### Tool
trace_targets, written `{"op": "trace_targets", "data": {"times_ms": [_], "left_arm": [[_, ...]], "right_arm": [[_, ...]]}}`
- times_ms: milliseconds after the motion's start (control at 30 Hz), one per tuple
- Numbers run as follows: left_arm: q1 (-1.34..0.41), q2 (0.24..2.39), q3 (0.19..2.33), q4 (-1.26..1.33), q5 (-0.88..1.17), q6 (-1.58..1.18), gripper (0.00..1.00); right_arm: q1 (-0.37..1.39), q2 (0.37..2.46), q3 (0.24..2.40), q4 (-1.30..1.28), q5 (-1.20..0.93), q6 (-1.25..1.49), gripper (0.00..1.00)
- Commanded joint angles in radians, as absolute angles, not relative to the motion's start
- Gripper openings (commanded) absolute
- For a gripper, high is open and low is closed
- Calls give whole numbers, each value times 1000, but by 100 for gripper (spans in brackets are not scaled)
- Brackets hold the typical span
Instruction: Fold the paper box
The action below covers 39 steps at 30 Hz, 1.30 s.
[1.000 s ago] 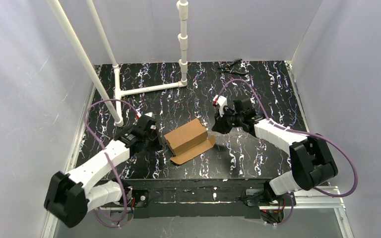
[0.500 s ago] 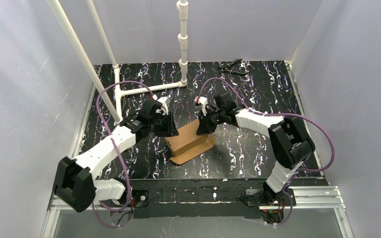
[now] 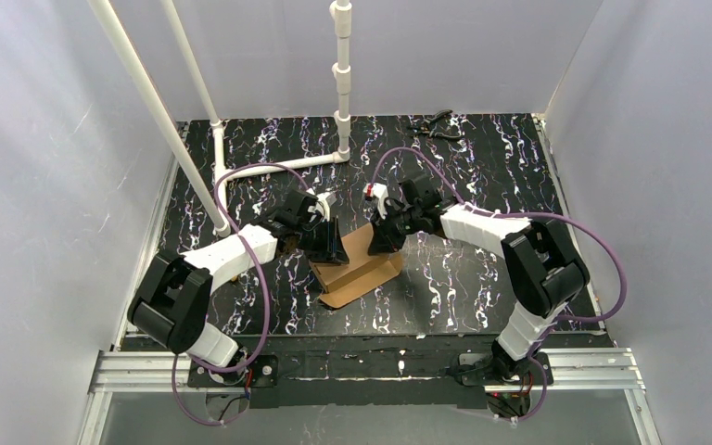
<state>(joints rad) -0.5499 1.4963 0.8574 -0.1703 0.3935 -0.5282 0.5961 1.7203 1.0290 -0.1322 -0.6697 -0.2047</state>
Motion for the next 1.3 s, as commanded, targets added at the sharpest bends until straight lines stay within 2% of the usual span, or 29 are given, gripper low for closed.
{"op": "trace_targets", "data": {"times_ms": [0,67,167,233,333,400,533,700,933,1133,1267], "left_arm": [[-549,1487,815,-167,402,-526,27],[-549,1487,808,-170,395,-524,27],[-549,1489,800,-166,387,-527,27],[-549,1488,793,-157,387,-537,27],[-549,1481,783,-141,387,-559,27],[-549,1476,777,-134,387,-574,27],[-549,1471,771,-127,389,-601,27],[-549,1461,758,-111,388,-624,27],[-549,1460,744,-89,384,-661,27],[-549,1452,736,-82,386,-681,27],[-549,1448,733,-81,378,-712,27]], "right_arm": [[575,1659,1064,-249,-731,-291,22],[538,1598,1055,-276,-803,-334,29],[474,1483,993,-296,-863,-422,50],[421,1397,878,-159,-854,-352,68],[345,1277,634,181,-814,-152,89],[317,1278,553,238,-780,-96,98],[270,1319,483,350,-772,60,98],[262,1379,467,359,-759,109,92],[263,1522,498,408,-786,172,66],[266,1566,529,408,-789,174,60],[285,1565,540,394,-790,139,48]]}}
